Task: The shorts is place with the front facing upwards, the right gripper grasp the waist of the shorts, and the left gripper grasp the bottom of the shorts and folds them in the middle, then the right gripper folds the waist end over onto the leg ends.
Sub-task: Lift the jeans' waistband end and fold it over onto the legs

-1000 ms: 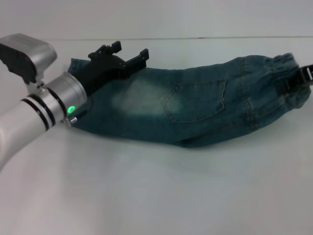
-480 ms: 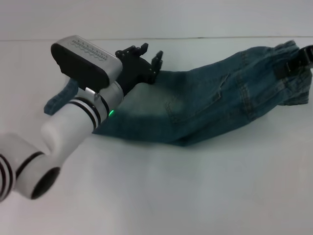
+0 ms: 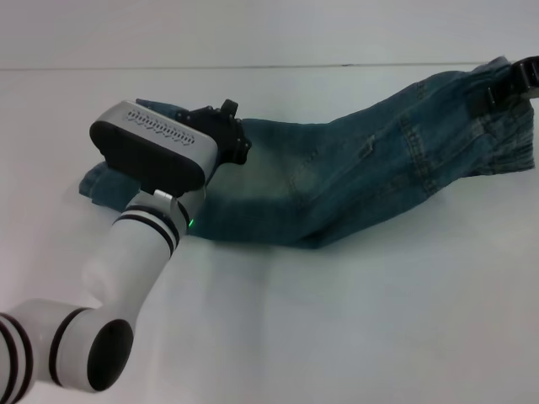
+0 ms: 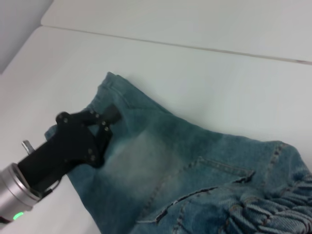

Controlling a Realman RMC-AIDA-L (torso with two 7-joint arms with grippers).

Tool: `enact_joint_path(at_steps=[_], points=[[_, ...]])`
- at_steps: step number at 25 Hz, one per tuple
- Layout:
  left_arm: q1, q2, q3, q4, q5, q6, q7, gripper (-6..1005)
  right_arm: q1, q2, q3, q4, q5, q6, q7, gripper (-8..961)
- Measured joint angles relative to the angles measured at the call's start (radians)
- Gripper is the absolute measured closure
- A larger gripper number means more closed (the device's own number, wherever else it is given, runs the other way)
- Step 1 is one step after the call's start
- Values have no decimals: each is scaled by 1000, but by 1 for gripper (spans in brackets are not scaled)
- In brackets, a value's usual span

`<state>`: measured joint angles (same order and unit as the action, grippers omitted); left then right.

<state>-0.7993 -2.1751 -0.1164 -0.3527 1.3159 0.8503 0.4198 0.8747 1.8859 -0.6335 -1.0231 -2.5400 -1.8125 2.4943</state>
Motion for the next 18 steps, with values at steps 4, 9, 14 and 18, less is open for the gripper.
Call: enact_joint_path(at_steps=[4, 9, 14, 18], points=[[7, 0, -23, -14, -1, -10, 3, 957, 15, 4, 1, -3, 2, -1, 4, 838], [1, 0, -45, -34, 0, -36, 15, 998, 37, 8, 1, -5, 3, 14, 10, 838], [-6, 0, -48, -36, 0, -41, 20, 998, 54, 13, -6, 1, 3, 37, 5, 839], [-16, 0, -53, -30, 0, -78, 20, 998, 69, 16, -7, 2, 8, 45, -3, 839]])
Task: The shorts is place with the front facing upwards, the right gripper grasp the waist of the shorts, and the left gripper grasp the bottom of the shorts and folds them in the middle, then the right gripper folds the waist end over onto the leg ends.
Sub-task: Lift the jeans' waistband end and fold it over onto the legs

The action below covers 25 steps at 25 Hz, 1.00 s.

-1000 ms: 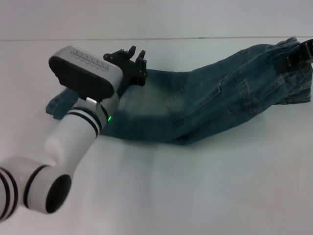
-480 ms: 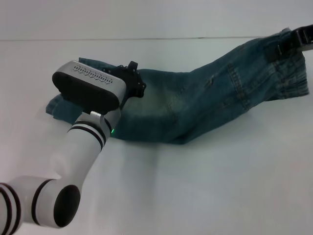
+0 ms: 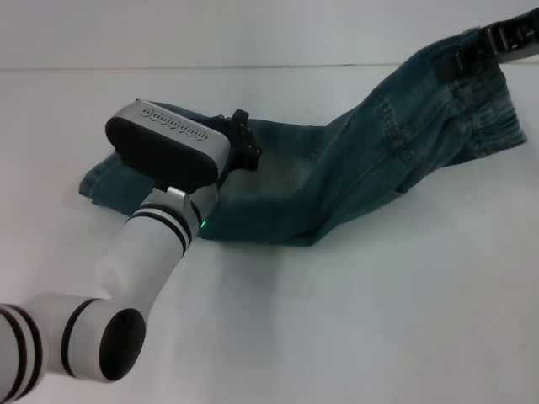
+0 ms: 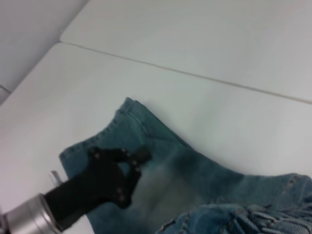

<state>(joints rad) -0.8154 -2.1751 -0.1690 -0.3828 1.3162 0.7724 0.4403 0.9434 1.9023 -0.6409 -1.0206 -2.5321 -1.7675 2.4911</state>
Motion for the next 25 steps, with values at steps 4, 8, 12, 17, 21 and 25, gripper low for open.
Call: enact_joint_path(at_steps=[4, 8, 12, 17, 21, 25], points=[[-15, 0, -10, 3, 0, -43, 2, 999, 16, 2, -1, -37, 28, -18, -1, 839], [-31, 0, -8, 6, 0, -84, 3, 999, 40, 10, 2, -59, 38, -28, 2, 838], [-25, 0, 1, -11, 22, -90, 14, 999, 65, 18, 3, -63, 47, -18, 3, 837], [-5, 0, -3, -51, 69, -85, 15, 999, 92, 29, 0, -68, 49, 8, 8, 841], [7, 0, -7, -91, 116, -81, 15, 990, 113, 40, -3, -61, 51, 34, 10, 842], [8, 0, -7, -121, 128, -74, 12, 980, 132, 48, -5, -50, 69, 40, 11, 839]])
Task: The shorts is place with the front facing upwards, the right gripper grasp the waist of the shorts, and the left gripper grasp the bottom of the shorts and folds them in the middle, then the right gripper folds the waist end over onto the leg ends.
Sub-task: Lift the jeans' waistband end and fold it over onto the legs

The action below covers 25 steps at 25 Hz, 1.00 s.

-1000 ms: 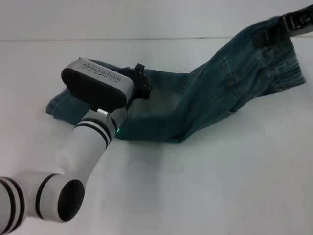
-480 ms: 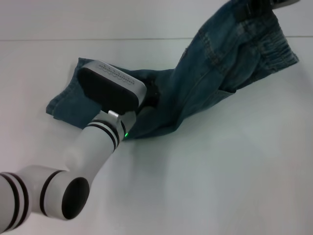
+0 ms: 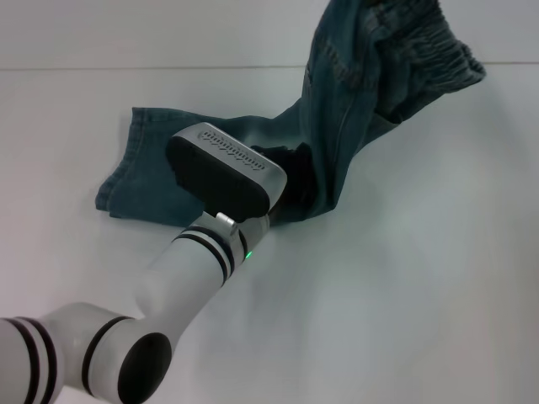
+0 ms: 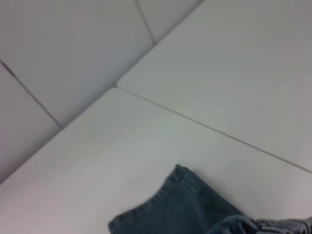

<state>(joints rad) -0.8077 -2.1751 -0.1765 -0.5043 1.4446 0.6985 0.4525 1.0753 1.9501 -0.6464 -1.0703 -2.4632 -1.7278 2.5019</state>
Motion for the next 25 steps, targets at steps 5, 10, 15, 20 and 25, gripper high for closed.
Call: enact_joint_path(at_steps=[5, 10, 15, 20, 25], points=[[-8, 0, 0, -28, 1, 6, -3, 968, 24, 5, -17, 23, 23, -6, 3, 836], [-15, 0, 0, -53, 2, 6, -4, 955, 42, 14, -50, 30, 34, -7, 5, 833], [-14, 0, 2, -78, 21, 6, -6, 943, 53, 19, -60, 30, 34, -7, 6, 829], [-8, 0, -1, -102, 84, 5, -48, 930, 59, 21, -78, 41, 34, -7, 6, 826], [-8, 0, -1, -109, 130, -1, -102, 917, 60, 20, -89, 69, 33, -2, 4, 823]])
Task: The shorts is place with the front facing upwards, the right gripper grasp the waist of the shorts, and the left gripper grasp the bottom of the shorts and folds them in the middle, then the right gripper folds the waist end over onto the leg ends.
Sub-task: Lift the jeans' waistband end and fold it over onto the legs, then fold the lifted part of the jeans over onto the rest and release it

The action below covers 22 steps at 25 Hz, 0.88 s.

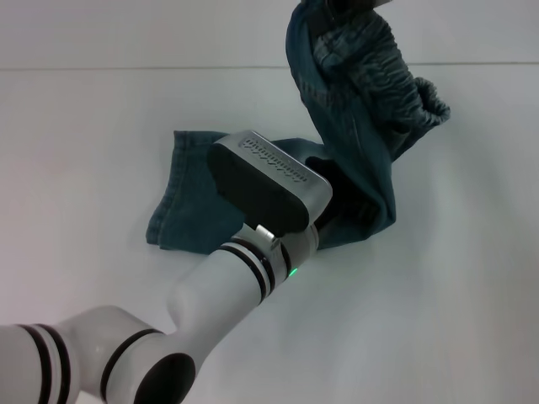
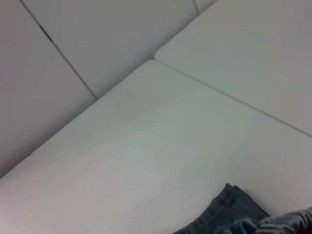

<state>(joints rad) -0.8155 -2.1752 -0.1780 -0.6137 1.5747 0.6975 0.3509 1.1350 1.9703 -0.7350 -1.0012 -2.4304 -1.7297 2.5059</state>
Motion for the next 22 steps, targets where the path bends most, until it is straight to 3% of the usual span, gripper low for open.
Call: enact_joint_path(at_steps=[6, 20, 22], points=[[18, 0, 0, 0, 3, 2, -10, 902, 0, -5, -2, 23, -4, 2, -9, 819], [168, 0, -52, 4, 4, 106, -22, 867, -9, -13, -14, 54, -7, 12, -26, 810], [186, 0, -57, 12, 4, 132, -42, 800, -11, -15, -14, 60, -7, 16, -29, 809]])
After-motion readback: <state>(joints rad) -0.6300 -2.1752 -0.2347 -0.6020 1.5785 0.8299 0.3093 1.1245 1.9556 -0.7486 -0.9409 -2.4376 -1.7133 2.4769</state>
